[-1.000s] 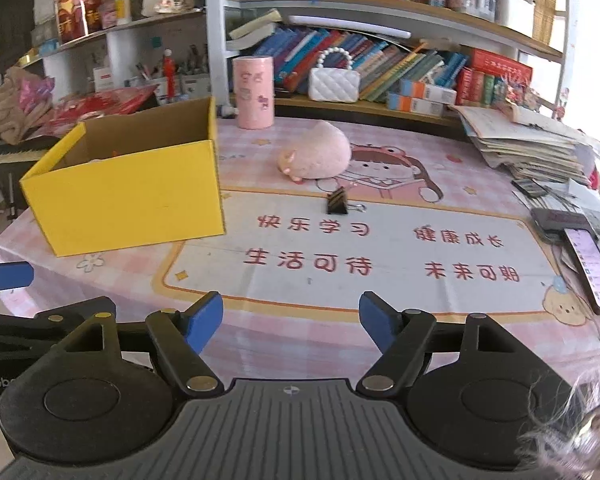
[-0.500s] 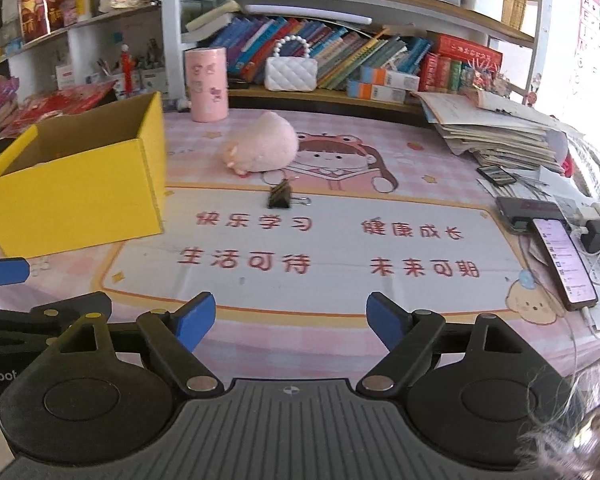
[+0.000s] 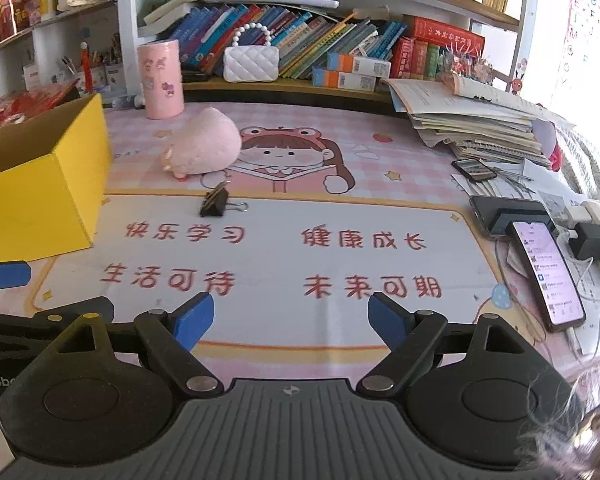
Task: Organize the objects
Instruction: 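Withdraw both tools from the box and move toward the pig and binder clip, then grasp the black binder clip with the left tool while the right tool grasps the pink plush pig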
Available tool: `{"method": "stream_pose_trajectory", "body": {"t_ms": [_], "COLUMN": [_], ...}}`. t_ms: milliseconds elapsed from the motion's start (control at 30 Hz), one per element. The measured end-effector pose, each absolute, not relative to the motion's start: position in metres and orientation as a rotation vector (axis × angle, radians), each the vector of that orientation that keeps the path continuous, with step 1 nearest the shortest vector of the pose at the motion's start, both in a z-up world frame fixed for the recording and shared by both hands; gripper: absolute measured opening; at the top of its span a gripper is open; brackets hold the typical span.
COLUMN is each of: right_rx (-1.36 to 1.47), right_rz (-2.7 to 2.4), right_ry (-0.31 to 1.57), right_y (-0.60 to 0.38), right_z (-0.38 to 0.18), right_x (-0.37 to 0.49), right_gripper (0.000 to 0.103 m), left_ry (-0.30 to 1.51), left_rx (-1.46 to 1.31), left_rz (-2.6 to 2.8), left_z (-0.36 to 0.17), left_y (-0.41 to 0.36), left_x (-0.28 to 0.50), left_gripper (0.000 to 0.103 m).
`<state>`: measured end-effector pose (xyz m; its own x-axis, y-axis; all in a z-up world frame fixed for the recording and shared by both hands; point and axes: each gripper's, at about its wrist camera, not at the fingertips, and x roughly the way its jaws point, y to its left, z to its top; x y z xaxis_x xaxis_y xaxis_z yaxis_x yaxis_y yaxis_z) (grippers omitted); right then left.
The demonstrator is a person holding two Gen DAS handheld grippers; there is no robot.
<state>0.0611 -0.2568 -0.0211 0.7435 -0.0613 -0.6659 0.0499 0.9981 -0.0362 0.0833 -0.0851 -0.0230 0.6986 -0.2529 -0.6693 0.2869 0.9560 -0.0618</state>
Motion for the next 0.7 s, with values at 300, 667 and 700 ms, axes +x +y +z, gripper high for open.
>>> {"method": "stream_pose_trajectory", "body": {"t_ms": [300,667,700], "right_rx": [0.004,0.02,0.019], "right_rz": [-0.067,-0.043,-0.041], "right_ry": [0.705,0.696,0.695], "right_y": [-0.29,-0.327,-0.33], "right_z": [-0.022,-0.024,-0.024], "right_x": [0.097,0.137,0.14], "right_gripper": [0.084,0.084,0.084], "left_ry": [0.75,0.751,0.75], "left_rx": [0.051,0.093,0.096], "left_rz": [-0.259,-0.222,-0.222], "left_z": [-0.029,-0.035,-0.036], "left_y": [-0.113,-0.149,-0.153], "left_x": [0.119,0.174,0.181], "left_gripper": [0.089,0.066,0.062]}}
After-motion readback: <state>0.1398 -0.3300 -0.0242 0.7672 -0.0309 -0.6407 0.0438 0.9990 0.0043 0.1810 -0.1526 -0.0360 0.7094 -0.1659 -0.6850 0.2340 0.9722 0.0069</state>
